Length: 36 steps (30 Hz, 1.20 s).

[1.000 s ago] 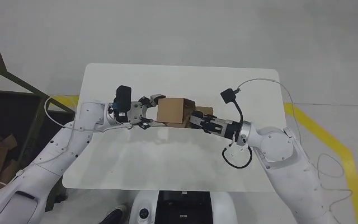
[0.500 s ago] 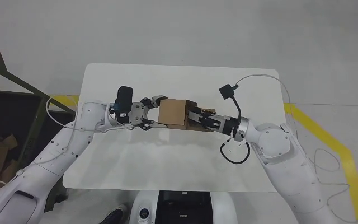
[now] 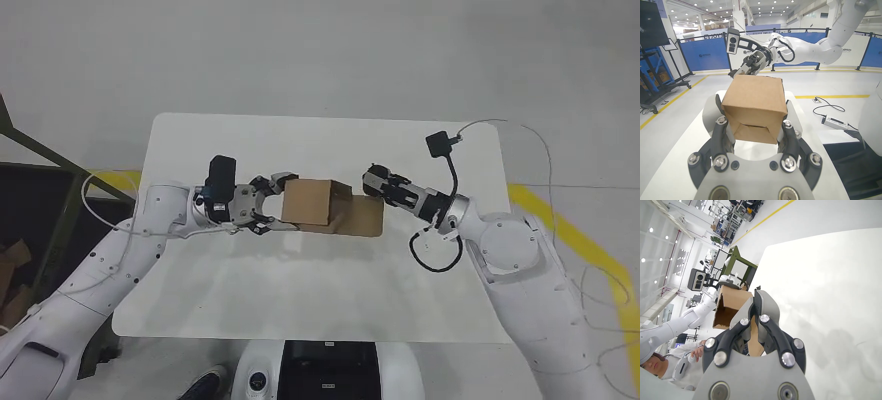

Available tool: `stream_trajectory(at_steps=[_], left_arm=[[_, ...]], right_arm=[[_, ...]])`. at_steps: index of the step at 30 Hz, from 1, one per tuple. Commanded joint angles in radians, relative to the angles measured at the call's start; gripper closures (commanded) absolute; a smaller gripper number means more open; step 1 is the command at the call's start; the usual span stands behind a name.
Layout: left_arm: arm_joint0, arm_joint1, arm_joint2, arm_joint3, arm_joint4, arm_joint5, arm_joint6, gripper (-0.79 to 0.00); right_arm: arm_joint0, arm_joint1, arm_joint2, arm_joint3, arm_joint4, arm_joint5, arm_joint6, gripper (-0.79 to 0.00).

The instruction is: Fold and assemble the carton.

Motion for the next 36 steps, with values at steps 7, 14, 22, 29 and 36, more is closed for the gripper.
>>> stream_trajectory(at_steps=[7,14,22,29,36], left_arm=[[0.003,0.003,-0.002,-0.004,-0.004,0.0,-0.003,-0.222],[-0.002,0.0,0.001,0.005,-0.002,0.0,-0.001,-0.209],[-0.008,-0.005,0.006,0.009,0.004,0.0,0.005,-0.2],[-0.007,-0.005,-0.005,0.027,0.008,0.0,0.014,-0.2],[-0.003,-0.003,-0.031,0.029,0.005,0.0,0.026,-0.194]], right_arm=[[0.041,-0.008,-0.061,0.016,0.017,-0.015,0.029,0.0],[0.021,-0.007,-0.084,-0.026,0.015,-0.014,0.053,0.0],[0.03,-0.008,-0.1,-0.032,-0.001,-0.006,0.034,0.0],[0.0,0.01,0.017,-0.04,-0.024,0.073,0.022,0.0],[-0.05,0.023,0.09,-0.031,-0.014,0.154,0.047,0.0]])
